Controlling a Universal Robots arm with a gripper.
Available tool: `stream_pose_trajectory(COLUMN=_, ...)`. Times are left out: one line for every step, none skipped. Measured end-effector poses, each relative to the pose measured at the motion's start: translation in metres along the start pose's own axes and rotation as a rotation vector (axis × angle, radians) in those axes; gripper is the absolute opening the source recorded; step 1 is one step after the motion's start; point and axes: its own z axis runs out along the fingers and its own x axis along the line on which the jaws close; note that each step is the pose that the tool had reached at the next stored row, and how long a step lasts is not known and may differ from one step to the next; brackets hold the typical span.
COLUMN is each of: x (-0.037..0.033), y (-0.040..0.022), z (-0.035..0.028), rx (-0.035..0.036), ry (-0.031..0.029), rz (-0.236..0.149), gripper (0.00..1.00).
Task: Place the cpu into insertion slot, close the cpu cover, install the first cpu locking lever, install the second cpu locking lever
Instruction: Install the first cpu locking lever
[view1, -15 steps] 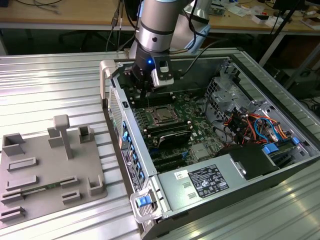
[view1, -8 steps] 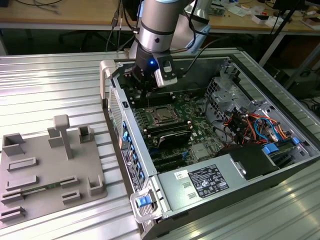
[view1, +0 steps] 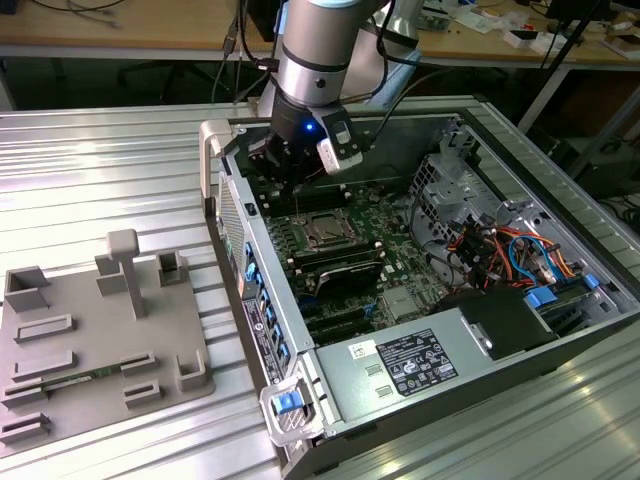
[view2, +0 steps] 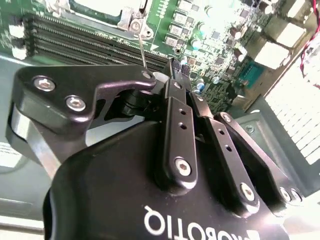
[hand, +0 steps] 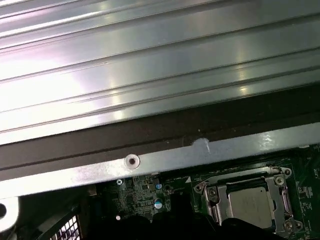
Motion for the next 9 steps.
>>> stream_pose_trajectory(x=-0.0004, y=0.0, z=0.0003, rx=0.0003, ry=0.0004, rz=-0.014, gripper=0.11)
stream_pose_trajectory(x=-0.0012, y=0.0002, z=0.0006, rx=0.0004, ry=0.0006, rz=-0.025, gripper=0.11)
stream_pose_trajectory(x=-0.0024, y=0.0005, z=0.0009, rx=0.0005, ry=0.0008, rz=-0.034, gripper=0.11)
stream_pose_trajectory(x=-0.0034, y=0.0008, z=0.0012, rx=0.0005, ry=0.0008, rz=-0.04, gripper=0.11)
stream_pose_trajectory(x=-0.0053, y=0.0012, z=0.0014, rx=0.0009, ry=0.0014, rz=-0.049, gripper=0.11)
stream_pose_trajectory(x=-0.0091, y=0.002, z=0.0018, rx=0.0009, ry=0.0012, rz=-0.062, gripper=0.11)
stream_pose_trajectory(x=-0.0121, y=0.0025, z=0.0019, rx=0.001, ry=0.0014, rz=-0.069, gripper=0.11)
stream_pose_trajectory(x=-0.0162, y=0.0032, z=0.0019, rx=0.001, ry=0.0015, rz=-0.079, gripper=0.11)
stream_pose_trajectory(x=-0.0186, y=0.0036, z=0.0018, rx=0.0008, ry=0.0016, rz=-0.084, gripper=0.11)
